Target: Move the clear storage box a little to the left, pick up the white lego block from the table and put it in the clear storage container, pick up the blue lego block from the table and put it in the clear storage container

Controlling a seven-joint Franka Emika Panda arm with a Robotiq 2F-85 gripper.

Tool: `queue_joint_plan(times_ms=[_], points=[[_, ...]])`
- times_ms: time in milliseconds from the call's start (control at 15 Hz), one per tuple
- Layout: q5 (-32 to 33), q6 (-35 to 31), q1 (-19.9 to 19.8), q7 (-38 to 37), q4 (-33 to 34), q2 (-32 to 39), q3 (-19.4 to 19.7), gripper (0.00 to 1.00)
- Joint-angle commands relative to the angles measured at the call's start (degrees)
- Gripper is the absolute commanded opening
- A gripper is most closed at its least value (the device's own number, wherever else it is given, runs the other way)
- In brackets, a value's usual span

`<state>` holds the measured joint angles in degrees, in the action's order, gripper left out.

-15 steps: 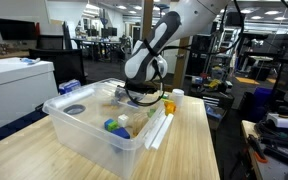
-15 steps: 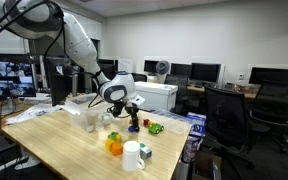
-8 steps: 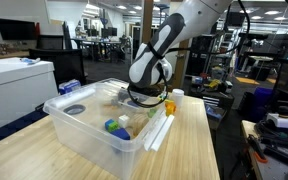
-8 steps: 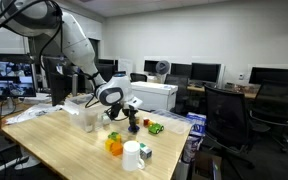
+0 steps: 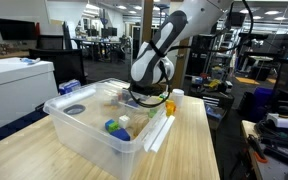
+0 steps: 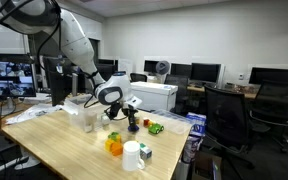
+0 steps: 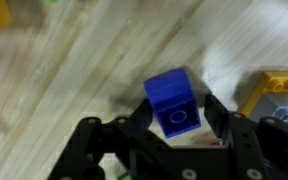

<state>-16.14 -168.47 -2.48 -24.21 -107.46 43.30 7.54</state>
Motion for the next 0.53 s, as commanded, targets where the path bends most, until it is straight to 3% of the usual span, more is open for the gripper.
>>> queue_joint_plan(times_ms=[0,200,467], points=[[-0.9,1.1,-1.2,1.6,-1.7,-2.4,-1.4,0.28],[-1.3,0.3,-1.7,1.7,-2.4,-3.9,-1.8,0.13],[-2.1,-1.9,-3.4,2.9,-5.6,-9.7,-3.7,0.13]])
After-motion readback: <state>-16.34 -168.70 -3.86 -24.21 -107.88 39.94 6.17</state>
